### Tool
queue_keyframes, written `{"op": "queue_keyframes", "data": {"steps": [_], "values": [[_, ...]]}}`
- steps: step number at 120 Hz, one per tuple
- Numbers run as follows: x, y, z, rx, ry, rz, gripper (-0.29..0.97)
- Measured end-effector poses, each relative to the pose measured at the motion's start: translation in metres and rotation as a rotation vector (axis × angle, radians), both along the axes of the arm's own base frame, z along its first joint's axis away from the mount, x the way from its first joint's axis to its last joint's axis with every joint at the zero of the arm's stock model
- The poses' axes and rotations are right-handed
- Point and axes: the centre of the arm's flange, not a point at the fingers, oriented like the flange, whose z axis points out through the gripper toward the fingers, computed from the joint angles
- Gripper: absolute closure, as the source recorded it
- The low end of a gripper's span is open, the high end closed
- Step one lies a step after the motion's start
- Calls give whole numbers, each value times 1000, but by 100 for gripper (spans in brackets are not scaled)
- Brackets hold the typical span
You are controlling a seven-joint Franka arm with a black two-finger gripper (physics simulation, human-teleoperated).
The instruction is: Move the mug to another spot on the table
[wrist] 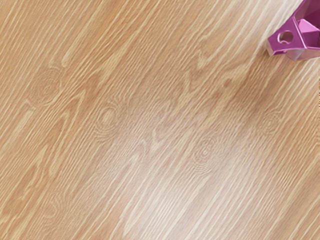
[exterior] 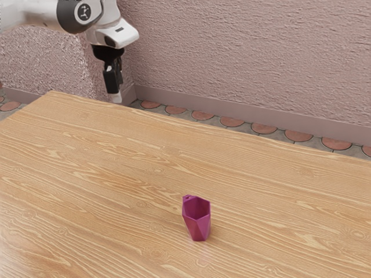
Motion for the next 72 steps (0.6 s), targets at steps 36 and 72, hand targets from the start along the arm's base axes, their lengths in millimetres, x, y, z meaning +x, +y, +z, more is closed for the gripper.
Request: {"op": "queue_keyframes", "data": {"steps": [36, 72], "values": [[1, -2, -3, 0, 6, -18, 0], [-7, -47, -52, 13, 98, -230, 0]]}}
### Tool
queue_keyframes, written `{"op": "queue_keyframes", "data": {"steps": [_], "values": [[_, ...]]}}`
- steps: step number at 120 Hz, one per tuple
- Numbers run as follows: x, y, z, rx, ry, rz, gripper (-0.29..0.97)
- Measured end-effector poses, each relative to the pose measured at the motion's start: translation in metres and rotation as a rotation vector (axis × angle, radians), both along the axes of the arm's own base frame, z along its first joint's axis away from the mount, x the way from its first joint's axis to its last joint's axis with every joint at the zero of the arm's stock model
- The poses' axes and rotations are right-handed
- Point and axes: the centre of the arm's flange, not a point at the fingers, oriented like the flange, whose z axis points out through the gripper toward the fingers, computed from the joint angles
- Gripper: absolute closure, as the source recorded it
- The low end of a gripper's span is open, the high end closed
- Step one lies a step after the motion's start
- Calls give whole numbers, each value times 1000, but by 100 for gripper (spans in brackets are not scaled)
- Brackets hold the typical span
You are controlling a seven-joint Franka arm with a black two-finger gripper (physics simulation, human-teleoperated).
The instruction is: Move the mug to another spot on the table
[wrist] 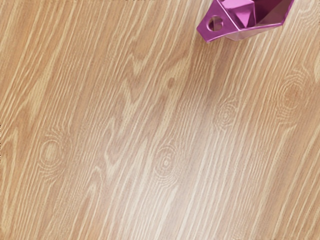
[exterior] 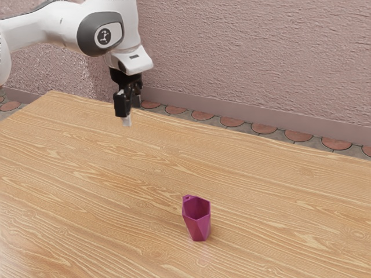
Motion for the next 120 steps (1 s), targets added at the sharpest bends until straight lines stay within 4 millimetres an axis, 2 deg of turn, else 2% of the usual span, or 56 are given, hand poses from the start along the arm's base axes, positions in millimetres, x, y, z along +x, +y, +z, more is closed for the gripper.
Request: {"op": "queue_keyframes", "data": {"steps": [12, 30, 47, 57, 83, 100, 120], "values": [[3, 4, -18, -33, 7, -93, 0], [1, 3, -67, -133, 10, -244, 0], [3, -8, -86, -164, -23, -395, 0], [8, -10, -105, -177, -16, -469, 0], [21, -25, -161, -290, 20, -636, 0], [14, -42, -191, -335, 43, -736, 0], [16, -60, -215, -375, 42, -830, 0]]}}
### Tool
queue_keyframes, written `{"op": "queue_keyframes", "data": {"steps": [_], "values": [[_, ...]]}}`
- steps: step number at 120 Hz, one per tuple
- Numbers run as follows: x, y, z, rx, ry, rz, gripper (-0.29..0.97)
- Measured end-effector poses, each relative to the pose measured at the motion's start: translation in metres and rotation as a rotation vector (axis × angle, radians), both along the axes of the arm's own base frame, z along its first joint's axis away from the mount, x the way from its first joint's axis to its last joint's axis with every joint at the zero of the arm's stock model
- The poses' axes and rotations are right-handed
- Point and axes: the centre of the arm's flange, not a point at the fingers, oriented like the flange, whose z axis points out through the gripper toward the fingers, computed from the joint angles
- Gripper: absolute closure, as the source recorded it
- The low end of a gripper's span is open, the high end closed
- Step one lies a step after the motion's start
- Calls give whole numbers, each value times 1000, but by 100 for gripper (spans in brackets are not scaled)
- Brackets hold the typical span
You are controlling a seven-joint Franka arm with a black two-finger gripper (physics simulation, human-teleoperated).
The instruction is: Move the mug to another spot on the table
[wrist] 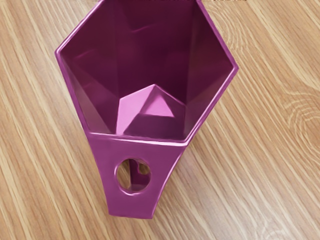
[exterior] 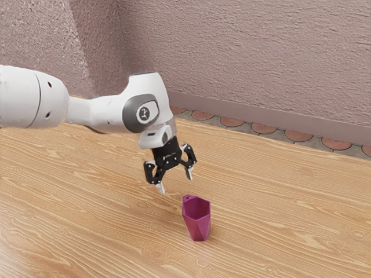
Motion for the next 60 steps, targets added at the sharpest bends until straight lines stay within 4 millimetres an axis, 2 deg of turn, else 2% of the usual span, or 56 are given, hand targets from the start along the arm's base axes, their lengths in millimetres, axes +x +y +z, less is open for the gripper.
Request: {"op": "queue_keyframes", "data": {"steps": [19, 35, 60], "values": [[1, -10, -21, -31, 10, -61, 0], [-1, -24, -46, -51, 30, -110, 0], [0, -30, -65, -72, 33, -151, 0]]}}
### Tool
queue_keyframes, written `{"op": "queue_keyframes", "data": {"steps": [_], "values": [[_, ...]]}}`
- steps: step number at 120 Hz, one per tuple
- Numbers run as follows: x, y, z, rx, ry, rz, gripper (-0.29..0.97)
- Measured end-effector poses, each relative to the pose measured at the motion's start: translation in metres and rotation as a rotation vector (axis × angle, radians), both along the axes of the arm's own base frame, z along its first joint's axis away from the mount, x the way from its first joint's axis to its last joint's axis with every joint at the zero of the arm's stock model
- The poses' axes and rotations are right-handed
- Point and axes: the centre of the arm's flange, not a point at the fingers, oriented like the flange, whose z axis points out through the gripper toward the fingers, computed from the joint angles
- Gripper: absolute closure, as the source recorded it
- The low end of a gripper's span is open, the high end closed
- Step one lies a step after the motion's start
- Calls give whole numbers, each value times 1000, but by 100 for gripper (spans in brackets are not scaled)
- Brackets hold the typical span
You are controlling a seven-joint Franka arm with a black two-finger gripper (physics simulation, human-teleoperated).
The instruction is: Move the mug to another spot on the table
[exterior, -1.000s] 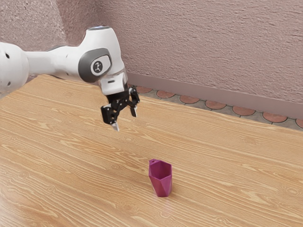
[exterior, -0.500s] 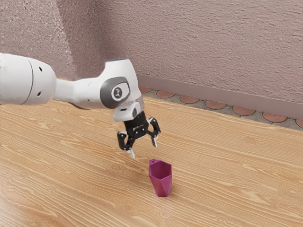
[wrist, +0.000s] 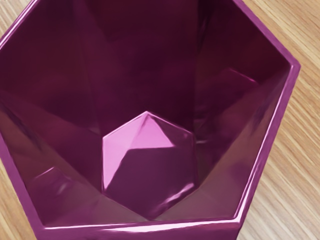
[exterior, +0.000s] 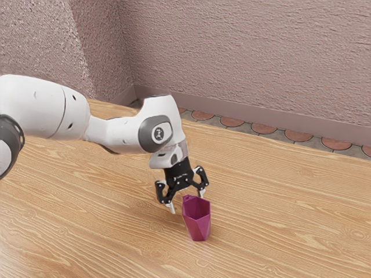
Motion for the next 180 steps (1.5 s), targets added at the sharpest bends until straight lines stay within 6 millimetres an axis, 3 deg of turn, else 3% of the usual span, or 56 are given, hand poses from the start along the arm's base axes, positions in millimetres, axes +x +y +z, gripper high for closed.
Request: {"op": "queue_keyframes", "data": {"steps": [25, 48, 69, 79, 97, 116, 148, 180], "values": [[-1, -6, -17, -17, 7, -28, 1], [2, -6, -17, -35, -12, -29, 44], [5, -3, -10, -49, -36, -24, 53], [8, 4, 2, -63, -57, -5, 56], [17, 39, 21, -98, -81, 74, 60], [24, 90, 32, -121, -97, 168, 65], [30, 167, 37, -165, -115, 318, 75], [27, 228, 38, -186, -116, 405, 76]]}}
